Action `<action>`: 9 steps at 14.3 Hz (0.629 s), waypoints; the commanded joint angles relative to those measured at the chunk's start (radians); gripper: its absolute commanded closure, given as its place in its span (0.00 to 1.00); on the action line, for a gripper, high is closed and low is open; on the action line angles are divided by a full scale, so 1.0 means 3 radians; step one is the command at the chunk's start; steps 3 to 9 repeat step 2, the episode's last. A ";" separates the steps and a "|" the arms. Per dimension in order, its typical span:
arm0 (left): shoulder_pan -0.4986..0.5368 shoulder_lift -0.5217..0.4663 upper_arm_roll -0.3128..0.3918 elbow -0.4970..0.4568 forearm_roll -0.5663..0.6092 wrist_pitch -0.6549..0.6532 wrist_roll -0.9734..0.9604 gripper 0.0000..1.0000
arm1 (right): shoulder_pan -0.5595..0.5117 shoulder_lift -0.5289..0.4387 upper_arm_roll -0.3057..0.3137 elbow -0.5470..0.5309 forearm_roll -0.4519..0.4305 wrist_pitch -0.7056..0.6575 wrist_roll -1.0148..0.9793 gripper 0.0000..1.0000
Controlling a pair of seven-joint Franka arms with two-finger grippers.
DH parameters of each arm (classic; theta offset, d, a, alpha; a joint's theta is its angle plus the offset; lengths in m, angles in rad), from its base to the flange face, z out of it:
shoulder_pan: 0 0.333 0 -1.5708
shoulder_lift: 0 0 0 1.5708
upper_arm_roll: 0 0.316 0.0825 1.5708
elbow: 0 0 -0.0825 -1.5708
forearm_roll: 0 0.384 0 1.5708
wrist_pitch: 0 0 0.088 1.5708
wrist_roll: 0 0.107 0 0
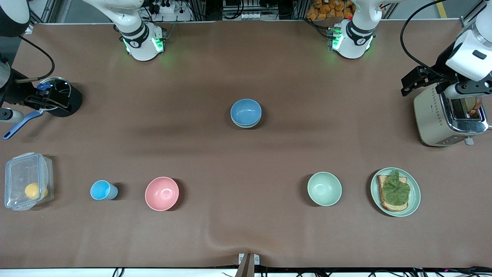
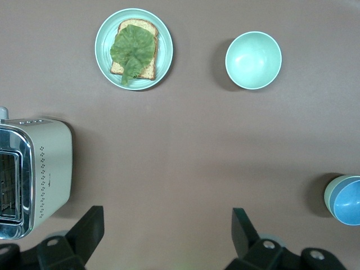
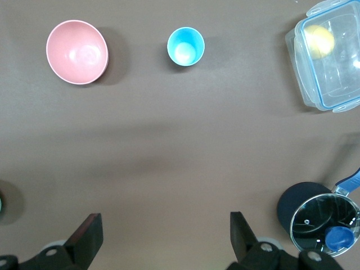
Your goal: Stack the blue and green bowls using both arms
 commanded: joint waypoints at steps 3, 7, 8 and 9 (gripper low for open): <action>-0.0038 -0.0032 0.0035 0.0018 0.0063 -0.0043 0.0064 0.00 | -0.0047 -0.0035 0.0063 0.0075 -0.0025 0.0000 0.0014 0.00; -0.0038 -0.0032 0.0035 0.0018 0.0063 -0.0043 0.0064 0.00 | -0.0047 -0.0035 0.0063 0.0075 -0.0025 0.0000 0.0014 0.00; -0.0038 -0.0032 0.0035 0.0018 0.0063 -0.0043 0.0064 0.00 | -0.0047 -0.0035 0.0063 0.0075 -0.0025 0.0000 0.0014 0.00; -0.0038 -0.0032 0.0035 0.0018 0.0063 -0.0043 0.0064 0.00 | -0.0047 -0.0035 0.0063 0.0075 -0.0025 0.0000 0.0014 0.00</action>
